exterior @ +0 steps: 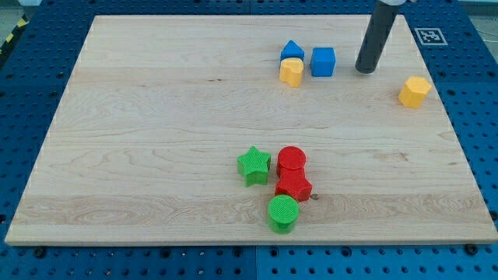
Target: Drag the blue cube close to the blue triangle
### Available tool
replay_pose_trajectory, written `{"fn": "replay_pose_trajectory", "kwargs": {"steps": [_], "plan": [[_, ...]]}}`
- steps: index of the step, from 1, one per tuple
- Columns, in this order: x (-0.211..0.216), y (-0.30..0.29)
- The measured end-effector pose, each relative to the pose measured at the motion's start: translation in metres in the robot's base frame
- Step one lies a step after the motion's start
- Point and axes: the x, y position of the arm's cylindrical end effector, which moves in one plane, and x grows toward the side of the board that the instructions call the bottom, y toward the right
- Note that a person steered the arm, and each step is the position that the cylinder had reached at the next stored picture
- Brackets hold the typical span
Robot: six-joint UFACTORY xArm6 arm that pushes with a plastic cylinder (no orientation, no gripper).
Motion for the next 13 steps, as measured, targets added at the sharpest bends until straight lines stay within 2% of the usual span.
{"fn": "replay_pose_trajectory", "kwargs": {"steps": [11,12,13], "plan": [[0.000,-0.056],[0.000,-0.056],[0.000,-0.026]]}}
